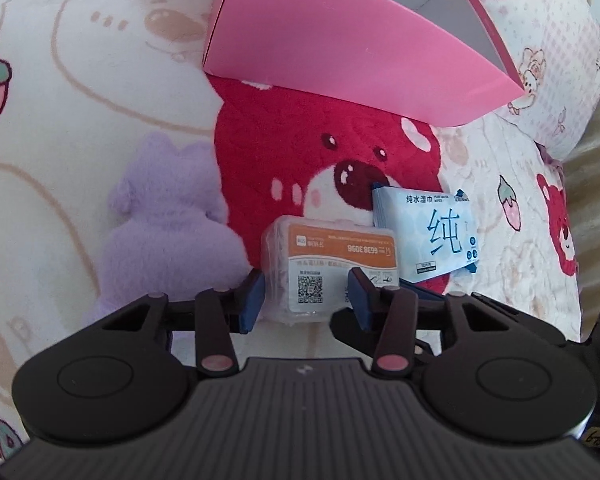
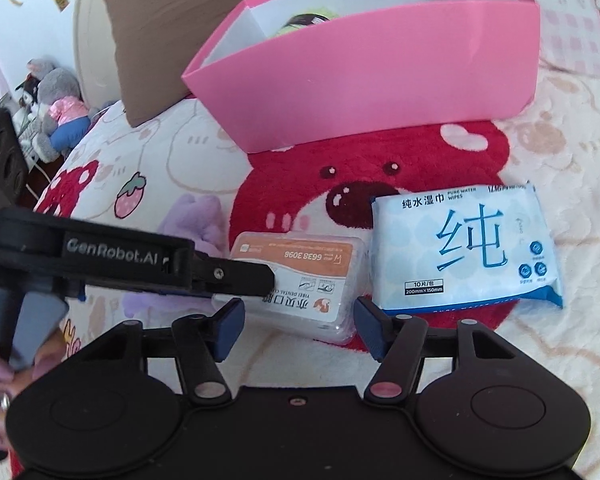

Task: Organize objects
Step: 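Move the left tool toward the white-orange mask box, fingers open, then close the left tool's fingers on the clear floss-pick box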

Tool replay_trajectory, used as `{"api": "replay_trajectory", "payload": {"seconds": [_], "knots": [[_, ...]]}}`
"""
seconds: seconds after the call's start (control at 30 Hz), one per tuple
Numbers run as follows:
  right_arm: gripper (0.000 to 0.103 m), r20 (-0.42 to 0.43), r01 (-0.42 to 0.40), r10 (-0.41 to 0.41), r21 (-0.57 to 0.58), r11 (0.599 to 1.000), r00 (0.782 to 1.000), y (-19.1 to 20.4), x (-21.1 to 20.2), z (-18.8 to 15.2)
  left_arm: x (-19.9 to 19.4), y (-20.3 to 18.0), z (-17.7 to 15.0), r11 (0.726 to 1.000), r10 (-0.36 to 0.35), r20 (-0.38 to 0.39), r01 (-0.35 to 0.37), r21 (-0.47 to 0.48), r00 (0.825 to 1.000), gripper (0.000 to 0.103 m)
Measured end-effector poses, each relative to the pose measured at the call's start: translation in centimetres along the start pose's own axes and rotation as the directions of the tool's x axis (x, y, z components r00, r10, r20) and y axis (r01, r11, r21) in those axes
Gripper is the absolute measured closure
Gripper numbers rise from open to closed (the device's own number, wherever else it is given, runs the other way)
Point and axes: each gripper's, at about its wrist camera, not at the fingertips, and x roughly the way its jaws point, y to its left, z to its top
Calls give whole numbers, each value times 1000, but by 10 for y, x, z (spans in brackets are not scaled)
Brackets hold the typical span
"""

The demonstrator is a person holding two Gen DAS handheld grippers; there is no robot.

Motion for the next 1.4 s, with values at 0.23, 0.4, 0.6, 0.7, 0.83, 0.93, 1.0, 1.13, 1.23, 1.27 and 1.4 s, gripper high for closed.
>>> {"api": "replay_trajectory", "payload": {"seconds": [0.23, 0.4, 0.6, 0.7, 0.83, 0.93, 1.0, 1.13, 1.23, 1.27, 1.4], "knots": [[21, 1, 0, 0, 6, 1000, 1000, 3, 13, -1, 2, -1, 1, 1000, 1, 8, -1, 4, 1000, 54], [13, 13, 7, -6, -45, 999, 1000, 9, 18, -4, -1, -6, -8, 998, 7, 50, -10, 59, 999, 54], [8, 49, 19, -15, -76, 997, 999, 12, 21, -9, -1, -6, -10, 999, 6, 51, -8, 44, 999, 54], [8, 49, 10, -6, -84, 996, 999, 10, 22, -9, 0, -8, -9, 999, 17, 49, -19, 42, 999, 53], [7, 44, 27, -23, -92, 995, 999, 13, 25, -8, 1, -7, -13, 999, 16, 65, -19, 35, 998, 51], [7, 58, 42, -35, -122, 992, 998, 17, 24, -11, -1, -4, -15, 1000, 12, 72, -12, 3, 997, 52], [7, 66, 39, -30, -133, 990, 997, 16, 23, -14, -1, -5, -16, 1000, 13, 72, -14, 3, 997, 52], [8, 74, 50, -39, -168, 985, 997, 20, 19, -17, -3, -3, -18, 999, 5, 57, -3, -45, 998, 52], [8, 92, 65, -48, -194, 979, 995, 23, 13, -23, -6, -4, -20, 998, -5, 45, 8, -64, 999, 52], [8, 98, 62, -44, -189, 980, 994, 22, 12, -24, -6, -6, -21, 999, -2, 44, 4, -53, 999, 52], [8, 131, 49, -28, -158, 986, 991, 20, 4, -29, -14, -16, -27, 1000, 15, 63, -15, -7, 998, 52]]}}
